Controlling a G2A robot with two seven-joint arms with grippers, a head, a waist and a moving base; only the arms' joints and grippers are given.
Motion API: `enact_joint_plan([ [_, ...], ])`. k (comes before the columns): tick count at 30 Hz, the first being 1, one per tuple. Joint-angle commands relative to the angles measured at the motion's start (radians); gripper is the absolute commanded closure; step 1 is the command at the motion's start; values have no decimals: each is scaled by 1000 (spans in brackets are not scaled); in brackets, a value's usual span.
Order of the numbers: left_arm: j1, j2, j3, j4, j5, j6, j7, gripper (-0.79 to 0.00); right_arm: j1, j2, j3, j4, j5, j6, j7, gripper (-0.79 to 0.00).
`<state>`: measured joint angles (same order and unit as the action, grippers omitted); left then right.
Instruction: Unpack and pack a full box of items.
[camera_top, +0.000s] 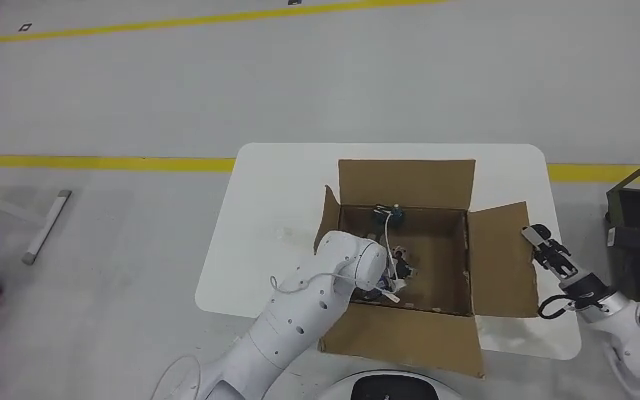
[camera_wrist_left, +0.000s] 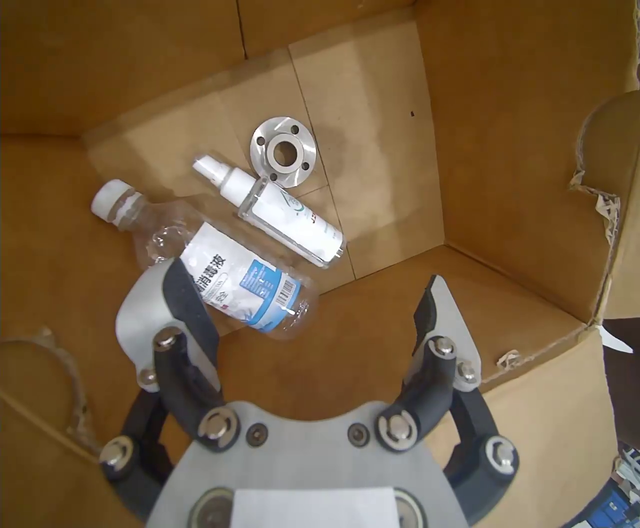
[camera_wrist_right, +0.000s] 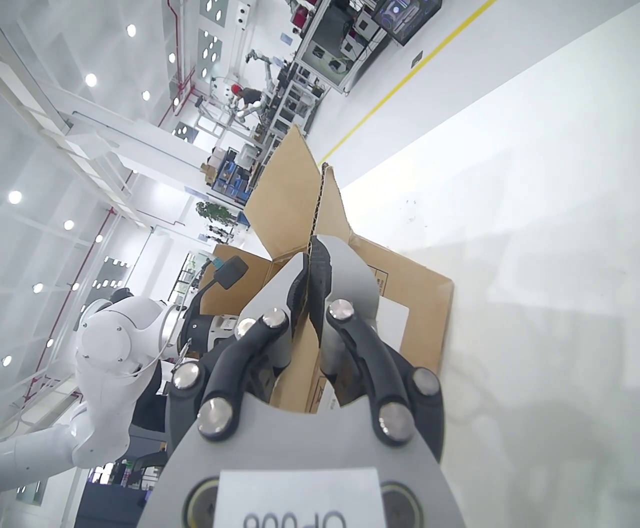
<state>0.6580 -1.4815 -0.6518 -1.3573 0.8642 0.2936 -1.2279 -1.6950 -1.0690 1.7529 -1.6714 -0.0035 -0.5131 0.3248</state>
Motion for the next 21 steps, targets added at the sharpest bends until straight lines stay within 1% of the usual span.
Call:
enact_joint_plan([
  [1,0,0,0,0,0,0,0,-785,0,0,0,0,-1,0,2,0],
  [5,0,0,0,0,0,0,0,-785,0,-2,-1,-3,-6,1,6,0],
  [7,13,1,0,17,14,8,13,-785,1,-2,-2,-3,-8,3,8,0],
  [9,-1,-3,21,57,80,76,-36,-785,1,-3,-3,-3,-9,2,9,0],
  [10,-7,-9,37,67,104,109,-57,-785,2,-3,-3,-3,-11,1,10,0],
  [11,-10,-16,47,77,100,123,-73,-785,2,-4,-4,-2,-11,1,10,0],
  [16,-40,-49,90,163,115,173,-95,-785,4,-5,-4,3,-12,1,11,0],
  [21,-59,-81,111,245,102,208,-89,-785,5,-7,-5,6,-14,0,13,0],
])
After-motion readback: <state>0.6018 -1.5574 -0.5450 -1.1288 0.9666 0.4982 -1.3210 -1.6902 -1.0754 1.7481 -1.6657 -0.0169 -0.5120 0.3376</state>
